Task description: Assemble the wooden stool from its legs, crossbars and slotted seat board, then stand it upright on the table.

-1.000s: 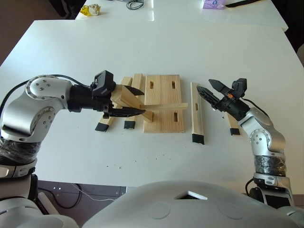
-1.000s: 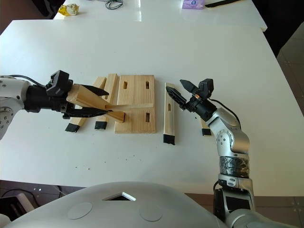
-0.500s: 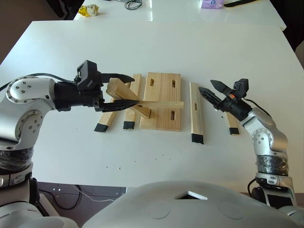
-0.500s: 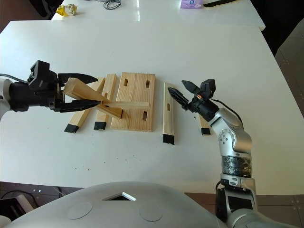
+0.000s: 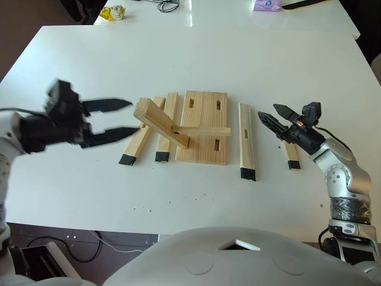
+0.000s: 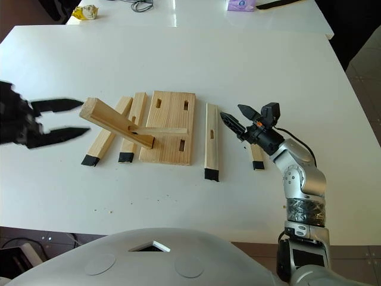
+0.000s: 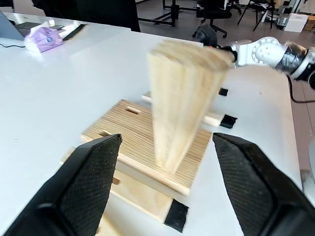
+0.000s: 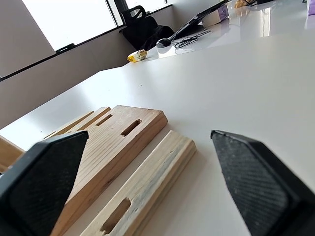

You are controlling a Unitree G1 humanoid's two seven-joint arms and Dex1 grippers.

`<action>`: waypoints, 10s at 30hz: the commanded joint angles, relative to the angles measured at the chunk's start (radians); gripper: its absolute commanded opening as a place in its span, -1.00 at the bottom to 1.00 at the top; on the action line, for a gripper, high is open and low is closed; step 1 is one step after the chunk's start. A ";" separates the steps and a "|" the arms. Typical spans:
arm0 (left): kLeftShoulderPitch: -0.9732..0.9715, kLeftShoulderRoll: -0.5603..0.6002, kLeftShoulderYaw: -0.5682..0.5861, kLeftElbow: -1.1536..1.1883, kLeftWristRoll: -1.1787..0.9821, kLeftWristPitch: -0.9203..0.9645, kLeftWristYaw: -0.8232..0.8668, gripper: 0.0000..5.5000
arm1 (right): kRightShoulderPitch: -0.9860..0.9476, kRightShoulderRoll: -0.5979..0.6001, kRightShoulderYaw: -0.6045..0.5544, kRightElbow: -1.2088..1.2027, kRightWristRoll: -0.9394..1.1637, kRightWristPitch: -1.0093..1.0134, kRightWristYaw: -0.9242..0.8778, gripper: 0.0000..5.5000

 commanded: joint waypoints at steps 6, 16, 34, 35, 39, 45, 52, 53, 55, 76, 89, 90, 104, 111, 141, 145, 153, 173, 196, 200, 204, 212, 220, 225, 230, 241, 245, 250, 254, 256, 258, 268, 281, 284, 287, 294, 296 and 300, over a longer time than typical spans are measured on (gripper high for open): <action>0.065 -0.130 -0.069 0.337 0.364 -0.235 0.266 0.25 | -0.050 0.032 0.001 0.018 -0.014 -0.027 -0.039 0.67; 0.332 -0.617 -0.180 -0.103 0.470 -0.137 0.843 0.25 | -0.069 0.025 -0.099 0.038 0.010 -0.027 -0.127 0.67; 0.380 -0.544 -0.294 -0.024 0.595 -0.062 0.814 0.46 | -0.137 0.030 -0.041 0.103 -0.019 -0.032 -0.097 0.67; 0.382 -0.540 -0.291 -0.024 0.597 -0.044 0.818 0.46 | -0.133 0.030 -0.041 0.101 -0.018 -0.031 -0.099 0.67; 0.416 -0.518 -0.276 -0.064 0.594 0.009 0.812 0.46 | -0.120 0.033 -0.042 0.092 -0.016 -0.032 -0.102 0.67; 0.421 -0.473 -0.290 -0.115 0.581 0.036 0.760 0.20 | -0.089 0.061 -0.040 0.066 -0.016 -0.043 -0.125 0.67; 0.377 -0.435 -0.290 -0.114 0.570 0.041 0.714 -0.16 | -0.086 0.087 -0.042 0.064 -0.020 -0.060 -0.145 0.67; 0.366 -0.434 -0.287 -0.108 0.565 0.043 0.707 -0.20 | -0.086 0.091 -0.040 0.065 -0.021 -0.064 -0.147 0.67; 0.345 -0.436 -0.275 -0.101 0.547 0.050 0.695 -0.21 | -0.085 0.095 -0.037 0.063 -0.020 -0.068 -0.150 0.67; 0.004 -0.631 0.083 -0.125 0.062 0.054 0.804 -0.21 | -0.270 0.002 -0.024 0.125 -0.028 -0.020 -0.072 0.67; -0.394 -0.323 0.001 -0.150 -0.072 -0.042 0.465 -0.21 | -0.644 -0.021 -0.015 -0.161 0.383 0.385 -0.034 0.67; -0.415 -0.314 -0.018 -0.144 -0.079 -0.043 0.435 -0.21 | -0.665 -0.023 -0.006 -0.178 0.413 0.406 -0.014 0.67; -0.506 -0.307 -0.193 -0.063 -0.064 -0.066 0.223 -0.21 | -0.832 -0.037 0.041 -0.117 0.478 0.434 0.154 0.67; -0.486 -0.316 -0.224 -0.070 -0.025 -0.089 0.198 -0.21 | -0.889 -0.002 -0.001 -0.093 0.567 0.461 0.086 0.67; -0.433 -0.289 -0.278 -0.002 0.047 -0.111 0.093 -0.21 | -0.916 0.023 -0.004 -0.113 0.691 0.535 -0.048 -0.20; -0.438 -0.289 -0.280 0.032 0.050 -0.110 0.074 -0.21 | -0.910 0.025 0.000 -0.134 0.686 0.530 -0.043 -0.20; -0.457 -0.301 -0.260 0.073 0.021 -0.074 0.109 -0.08 | -0.887 0.055 0.010 -0.176 0.633 0.475 -0.080 -0.21; -0.192 -0.281 -0.164 0.289 0.214 -0.231 0.122 0.30 | -0.871 0.022 0.024 -0.088 0.370 0.307 -0.109 -0.26; -0.136 -1.272 -0.266 0.039 0.739 -0.483 1.613 0.30 | -0.503 -0.485 0.243 -0.127 0.012 0.055 0.716 -0.26; -0.150 -1.288 -0.375 0.144 0.782 -0.567 1.651 0.30 | -0.486 -0.473 0.253 -0.132 0.008 0.058 0.719 -0.26; -0.152 -1.251 -0.436 0.191 0.776 -0.622 1.645 0.30 | -0.457 -0.424 0.223 -0.179 0.040 0.093 0.626 -0.26; -0.152 -1.204 -0.484 0.199 0.792 -0.634 1.667 0.30 | -0.437 -0.388 0.193 -0.242 0.085 0.142 0.532 -0.26; -0.117 -1.169 -0.383 0.138 0.722 -0.641 1.705 0.30 | -0.387 -0.375 0.204 -0.247 0.067 0.124 0.521 -0.26; -0.101 -1.110 -0.283 0.060 0.669 -0.587 1.702 0.30 | -0.350 -0.358 0.198 -0.267 0.065 0.115 0.490 -0.26; -0.112 -1.097 -0.242 0.025 0.653 -0.537 1.677 0.30 | -0.317 -0.348 0.190 -0.290 0.066 0.109 0.455 -0.26; -0.123 -1.124 -0.237 0.031 0.652 -0.509 1.658 0.30 | -0.292 -0.345 0.211 -0.277 0.025 0.030 0.452 -0.26; -0.122 -1.125 -0.235 0.026 0.650 -0.504 1.652 0.30 | -0.318 -0.347 0.209 -0.276 0.026 0.019 0.454 -0.26; -0.123 -1.134 -0.239 0.018 0.652 -0.503 1.653 0.30 | -0.339 -0.350 0.233 -0.264 0.008 0.008 0.473 -0.26; -0.121 -1.136 -0.242 0.008 0.651 -0.508 1.648 0.30 | -0.348 -0.365 0.272 -0.255 -0.024 -0.008 0.507 -0.26; -0.120 -1.139 -0.250 0.001 0.652 -0.511 1.644 0.30 | -0.366 -0.368 0.298 -0.251 -0.033 0.000 0.525 -0.26; -0.125 -1.148 -0.266 -0.011 0.659 -0.511 1.647 0.30 | -0.391 -0.370 0.326 -0.237 -0.039 0.012 0.547 -0.26; -0.131 -1.165 -0.302 -0.026 0.654 -0.532 1.655 0.30 | -0.474 -0.357 0.420 -0.120 -0.099 0.046 0.569 -0.26; -0.158 -1.180 -0.396 -0.069 0.667 -0.490 1.651 0.30 | -0.435 -0.374 0.465 -0.186 -0.172 -0.006 0.508 -0.26; -0.176 -1.190 -0.443 -0.053 0.674 -0.489 1.649 0.30 | -0.501 -0.358 0.480 -0.191 -0.173 0.051 0.482 -0.26; -0.189 -1.205 -0.487 -0.051 0.684 -0.487 1.646 0.30 | -0.560 -0.336 0.488 -0.218 -0.153 0.160 0.436 -0.26; -0.200 -1.222 -0.558 -0.028 0.718 -0.493 1.640 0.30 | -0.626 -0.329 0.542 -0.293 -0.163 0.289 0.425 -0.26; -0.201 -1.225 -0.555 -0.015 0.709 -0.497 1.636 0.30 | -0.651 -0.316 0.544 -0.311 -0.149 0.331 0.419 -0.26; -0.227 -1.247 -0.585 0.032 0.703 -0.519 1.618 0.30 | -0.678 -0.283 0.581 -0.327 -0.153 0.370 0.421 -0.26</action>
